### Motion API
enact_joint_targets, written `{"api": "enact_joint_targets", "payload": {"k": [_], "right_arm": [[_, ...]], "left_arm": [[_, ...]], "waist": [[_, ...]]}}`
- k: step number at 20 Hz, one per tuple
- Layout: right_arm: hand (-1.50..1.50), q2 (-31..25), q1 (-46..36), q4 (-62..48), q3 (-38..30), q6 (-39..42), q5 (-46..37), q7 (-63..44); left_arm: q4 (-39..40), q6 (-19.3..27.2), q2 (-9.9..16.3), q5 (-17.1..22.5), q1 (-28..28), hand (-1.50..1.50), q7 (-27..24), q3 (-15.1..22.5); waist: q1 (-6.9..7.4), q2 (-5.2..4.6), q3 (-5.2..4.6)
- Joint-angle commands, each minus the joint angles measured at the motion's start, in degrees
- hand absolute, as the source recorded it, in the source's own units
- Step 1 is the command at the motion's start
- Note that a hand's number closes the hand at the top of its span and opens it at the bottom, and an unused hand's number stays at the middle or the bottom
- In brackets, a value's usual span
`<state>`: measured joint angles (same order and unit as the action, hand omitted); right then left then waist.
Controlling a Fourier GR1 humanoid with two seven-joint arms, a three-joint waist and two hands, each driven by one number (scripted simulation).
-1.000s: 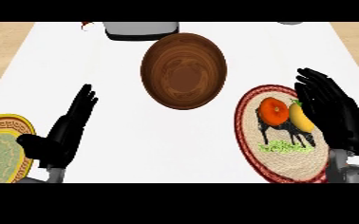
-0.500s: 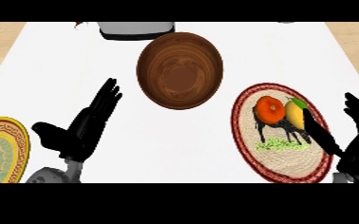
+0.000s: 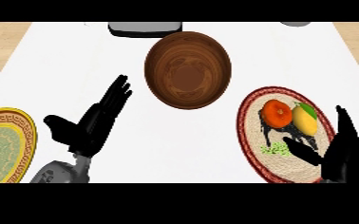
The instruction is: Pick the squash from the placemat and place it in the bowl
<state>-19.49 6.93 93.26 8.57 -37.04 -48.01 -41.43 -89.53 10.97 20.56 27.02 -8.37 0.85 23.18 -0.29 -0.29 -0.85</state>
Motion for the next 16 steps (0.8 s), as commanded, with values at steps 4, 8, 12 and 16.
{"api": "enact_joint_targets", "payload": {"k": [4, 8, 12, 16], "right_arm": [[-1.5, 1.8, -9.0, 4.0, 1.1, 23.0, -8.2, -25.9], [-1.5, 6.7, -18.4, 4.3, 1.5, 33.8, -8.9, -38.0], [-1.5, 11.3, -22.8, 1.5, -0.7, 39.8, -8.9, -43.6], [-1.5, 13.0, -25.5, -1.5, -6.9, 43.9, -9.0, -43.7]], "left_arm": [[0.0, -1.4, -0.2, 0.6, -2.0, 0.0, 2.2, 0.6], [1.8, -1.2, -1.1, 1.0, -3.6, 0.0, 2.2, -0.6], [1.3, -0.5, -1.1, 0.1, -1.9, 0.0, 1.2, -0.8], [1.7, -2.3, -0.5, 0.8, -1.7, 0.0, 1.5, -1.1]], "waist": [[1.59, 0.12, 0.16], [1.87, 0.04, 0.37], [1.75, 0.23, 0.55], [0.79, 0.25, 0.58]]}}
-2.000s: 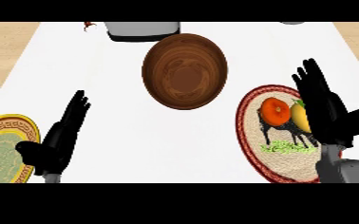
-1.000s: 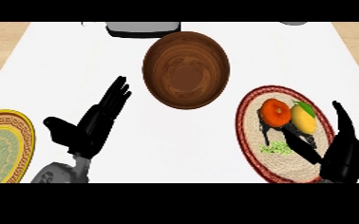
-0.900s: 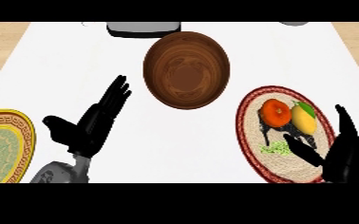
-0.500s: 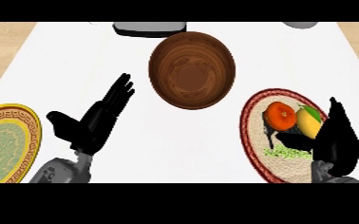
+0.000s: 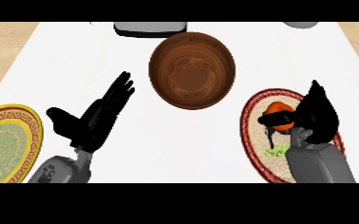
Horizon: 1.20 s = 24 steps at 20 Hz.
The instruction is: Pick the squash from the placemat and place it in the bowl
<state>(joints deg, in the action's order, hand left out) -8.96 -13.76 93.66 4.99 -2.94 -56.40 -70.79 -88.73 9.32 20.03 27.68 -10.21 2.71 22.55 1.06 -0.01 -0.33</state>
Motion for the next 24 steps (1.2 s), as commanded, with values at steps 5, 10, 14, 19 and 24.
{"api": "enact_joint_targets", "payload": {"k": [5, 10, 14, 19, 24], "right_arm": [[-1.5, 6.9, -6.6, -5.4, -7.1, 13.5, -2.8, -14.4], [-1.5, 8.9, -7.0, -6.3, -9.2, 15.7, -3.1, -14.4], [-1.5, 8.9, -9.6, -8.3, -10.7, 17.2, -3.9, -14.4], [-1.5, 8.9, -7.7, -9.6, -11.0, 16.2, -4.5, -12.1], [-1.5, 9.0, -10.3, -15.1, -9.4, 12.3, -4.7, -13.8]], "left_arm": [[0.3, -0.2, -0.7, -0.1, -0.1, 0.0, -0.4, -0.9], [1.4, 0.3, -1.4, -0.9, -1.1, 0.0, -0.2, -1.5], [-0.1, -2.0, -0.2, -0.6, 1.7, 0.0, -0.8, -1.4], [1.0, -0.7, -2.2, -1.4, 0.4, 0.0, 0.1, -1.8], [1.0, 0.6, -4.3, -2.6, -2.5, 0.0, 2.3, -1.2]], "waist": [[-0.76, 0.06, 0.15], [-1.16, 0.12, 0.22], [-0.37, 0.2, 0.24], [-0.86, 0.1, 0.29], [-0.51, -0.07, 0.32]]}}
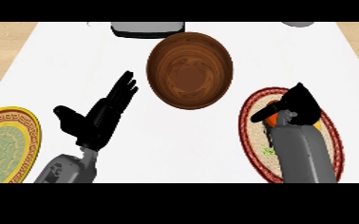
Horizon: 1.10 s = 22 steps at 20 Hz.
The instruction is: Pick the squash from the placemat and place it in the bowl
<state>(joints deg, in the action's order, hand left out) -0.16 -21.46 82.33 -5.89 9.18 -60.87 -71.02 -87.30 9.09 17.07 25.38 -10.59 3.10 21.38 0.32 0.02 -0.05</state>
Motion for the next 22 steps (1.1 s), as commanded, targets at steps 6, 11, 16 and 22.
{"api": "enact_joint_targets", "payload": {"k": [6, 11, 16, 22], "right_arm": [[-1.5, 0.1, 0.2, -2.2, -2.4, 0.8, -2.4, -8.9], [-1.5, 0.1, -0.5, -3.2, -1.9, -0.5, -2.2, -10.4], [-1.5, 0.1, -3.7, -6.6, -1.5, -2.7, -1.9, -11.7], [1.5, 0.1, 4.2, -6.5, 0.1, -11.2, -1.6, -4.0]], "left_arm": [[0.1, -1.2, -0.9, -2.3, 1.9, 0.0, -1.1, 0.2], [1.1, -1.0, -2.5, -3.4, 2.5, 0.0, -2.8, 0.0], [-0.3, -2.1, -1.4, -2.6, 2.5, 0.0, -0.4, -1.7], [1.9, -2.5, -2.9, -3.9, -0.6, 0.0, 0.5, -2.8]], "waist": [[-0.24, 0.01, 0.03], [-0.21, 0.04, 0.02], [0.25, -0.07, 0.03], [-0.41, -0.05, 0.05]]}}
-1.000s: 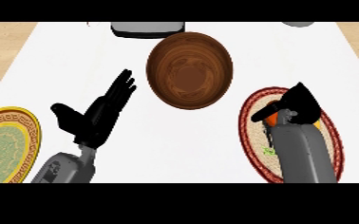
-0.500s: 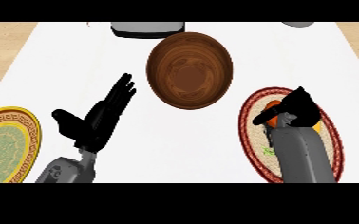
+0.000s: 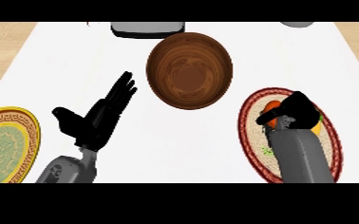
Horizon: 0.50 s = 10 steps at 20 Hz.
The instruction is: Pick the squash from the placemat and place it in the bowl
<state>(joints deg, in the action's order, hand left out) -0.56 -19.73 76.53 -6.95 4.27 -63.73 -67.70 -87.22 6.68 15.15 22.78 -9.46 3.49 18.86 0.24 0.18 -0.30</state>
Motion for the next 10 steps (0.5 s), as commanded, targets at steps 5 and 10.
{"api": "enact_joint_targets", "payload": {"k": [5, 10], "right_arm": [[1.5, 0.4, -4.1, -4.6, -1.5, -1.5, -2.8, -4.2], [1.5, 0.5, -3.8, -8.0, -1.0, -3.5, -2.8, -1.9]], "left_arm": [[2.8, -2.0, -1.9, -1.1, -1.1, 0.0, 0.1, -2.7], [-2.4, -1.7, -1.1, -2.8, 2.6, 0.0, 0.8, -2.1]], "waist": [[-0.15, -0.23, 0.29], [0.29, -0.18, 0.31]]}}
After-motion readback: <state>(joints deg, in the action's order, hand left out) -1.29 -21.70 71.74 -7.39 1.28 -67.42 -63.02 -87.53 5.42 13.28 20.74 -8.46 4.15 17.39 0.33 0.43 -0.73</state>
